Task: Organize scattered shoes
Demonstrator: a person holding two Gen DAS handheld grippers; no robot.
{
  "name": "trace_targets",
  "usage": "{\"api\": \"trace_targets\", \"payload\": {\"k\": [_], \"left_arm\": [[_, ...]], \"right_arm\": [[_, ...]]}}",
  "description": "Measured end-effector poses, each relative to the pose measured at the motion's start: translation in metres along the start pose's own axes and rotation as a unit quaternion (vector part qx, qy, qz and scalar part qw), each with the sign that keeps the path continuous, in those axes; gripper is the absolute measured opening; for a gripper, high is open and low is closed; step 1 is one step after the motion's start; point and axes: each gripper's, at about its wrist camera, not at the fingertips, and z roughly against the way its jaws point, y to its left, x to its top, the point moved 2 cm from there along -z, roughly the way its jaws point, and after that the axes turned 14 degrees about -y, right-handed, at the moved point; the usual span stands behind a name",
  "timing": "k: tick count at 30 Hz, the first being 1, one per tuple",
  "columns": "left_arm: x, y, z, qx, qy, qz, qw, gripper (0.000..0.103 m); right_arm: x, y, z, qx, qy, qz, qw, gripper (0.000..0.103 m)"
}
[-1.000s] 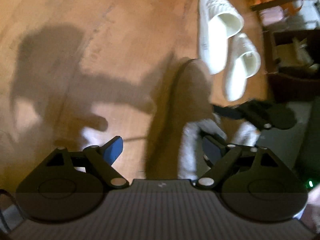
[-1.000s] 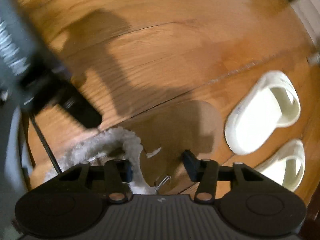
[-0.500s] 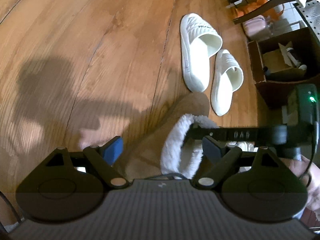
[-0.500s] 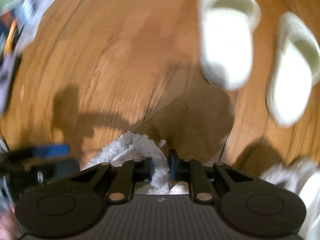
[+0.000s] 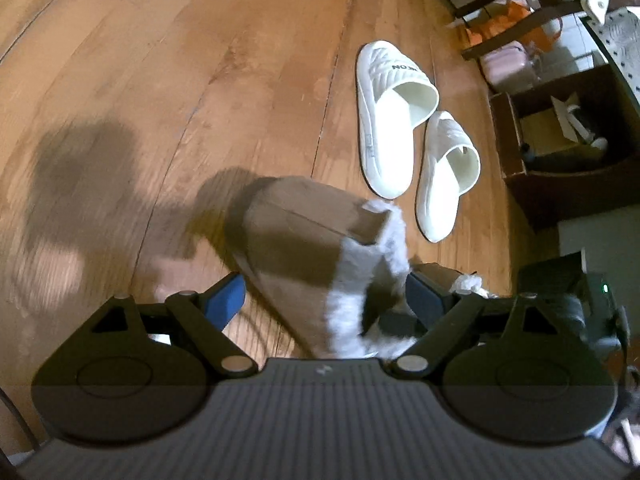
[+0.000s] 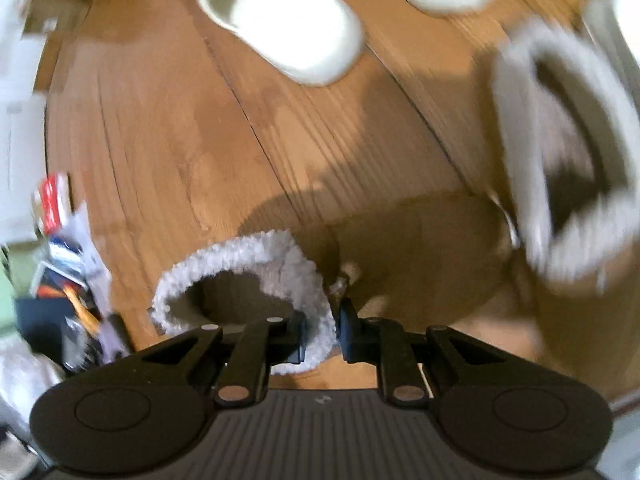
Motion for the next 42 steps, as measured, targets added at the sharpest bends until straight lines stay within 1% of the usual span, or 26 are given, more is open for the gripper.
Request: {"api": "trace_targets", "payload": {"k": [4,6,7,8,10,12,13,14,15,16,17,18,19,20,22,25,26,29,32,33,34,35,37,38,40,42], "left_arm": [[-0.004,-0.001,-0.005,-0.008,0.018,0.002,0.9998,0.091],[-0.007,0.000,-0.010,-0.016,0.033,0.008,0.9993,0.091],[-0.009,0.000,-0.012,-0.018,0.039,0.009,0.9990,0.091],[-0.012,-0.001,-0.015,-0.019,0.050,0.009,0.9985,0.091],[-0.015,-0.002,-0.019,-0.016,0.061,0.006,0.9980,0.091],[-0.016,-0.003,-0.019,-0.017,0.067,0.005,0.9976,0.091],[-0.016,-0.002,-0.018,-0.015,0.068,0.007,0.9976,0.091],[-0.016,-0.001,-0.017,-0.011,0.069,0.010,0.9975,0.091],[-0.016,0.000,-0.016,-0.008,0.069,0.013,0.9975,0.091],[-0.015,0.002,-0.015,-0.003,0.070,0.017,0.9974,0.091],[-0.015,0.005,-0.016,0.002,0.071,0.024,0.9972,0.091],[-0.014,0.008,-0.017,0.008,0.072,0.030,0.9969,0.091],[-0.014,0.011,-0.017,0.010,0.073,0.035,0.9967,0.091],[-0.015,0.013,-0.018,0.007,0.075,0.044,0.9962,0.091],[-0.014,0.016,-0.018,-0.007,0.079,0.063,0.9949,0.091],[-0.014,0.020,-0.018,-0.037,0.087,0.092,0.9913,0.091],[-0.014,0.021,-0.019,-0.042,0.088,0.100,0.9902,0.091],[-0.013,0.023,-0.020,-0.038,0.085,0.106,0.9900,0.091],[-0.011,0.022,-0.019,-0.036,0.076,0.100,0.9914,0.091],[-0.010,0.022,-0.018,-0.041,0.072,0.101,0.9915,0.091],[-0.008,0.022,-0.017,-0.047,0.070,0.102,0.9912,0.091],[-0.007,0.021,-0.016,-0.049,0.067,0.100,0.9915,0.091],[-0.004,0.020,-0.011,-0.052,0.055,0.093,0.9928,0.091],[-0.002,0.020,-0.009,-0.044,0.049,0.084,0.9943,0.091],[-0.001,0.022,-0.009,-0.010,0.045,0.067,0.9967,0.091],[-0.003,0.027,-0.013,0.034,0.048,0.057,0.9966,0.091]], "right_arm": [[-0.027,-0.015,0.005,0.059,0.009,-0.086,0.995,0.020],[-0.038,-0.025,0.008,0.077,0.013,-0.114,0.990,0.022],[-0.048,-0.033,0.009,0.085,0.018,-0.126,0.988,0.026],[-0.052,-0.033,0.007,0.085,0.032,-0.115,0.989,0.030],[-0.053,-0.029,0.003,0.086,0.062,-0.058,0.993,0.031],[-0.051,-0.021,0.002,0.095,0.071,0.006,0.993,0.035],[-0.049,-0.016,0.008,0.107,0.056,0.061,0.991,0.039],[-0.050,-0.010,0.014,0.107,0.035,0.112,0.987,0.043],[-0.051,-0.005,0.020,0.103,0.015,0.163,0.981,0.054],[-0.059,0.006,0.027,0.081,-0.021,0.266,0.961,0.059],[-0.063,0.009,0.029,0.074,-0.030,0.293,0.953,0.061],[-0.069,0.011,0.028,0.063,-0.048,0.335,0.939,0.061],[-0.076,0.013,0.028,0.050,-0.068,0.383,0.920,0.066],[-0.080,0.013,0.026,0.043,-0.077,0.404,0.911,0.070],[-0.089,0.012,0.020,0.029,-0.090,0.441,0.892,0.071],[-0.095,0.010,0.010,0.025,-0.098,0.475,0.874,0.072],[-0.096,0.010,0.007,0.022,-0.104,0.481,0.870,0.073],[-0.102,0.016,-0.006,0.022,-0.107,0.508,0.854,0.073],[-0.111,0.031,-0.020,0.011,-0.116,0.570,0.813,0.075],[-0.111,0.037,-0.021,0.015,-0.117,0.575,0.810,0.076],[-0.110,0.044,-0.021,0.022,-0.118,0.577,0.808,0.078],[-0.109,0.046,-0.021,0.027,-0.117,0.572,0.812,0.081],[-0.099,0.048,-0.014,0.052,-0.113,0.535,0.836,0.086],[-0.093,0.046,-0.010,0.067,-0.111,0.514,0.848,0.088],[-0.080,0.041,-0.004,0.094,-0.104,0.466,0.873,0.088],[-0.067,0.031,-0.001,0.116,-0.094,0.412,0.899,0.088]]}}
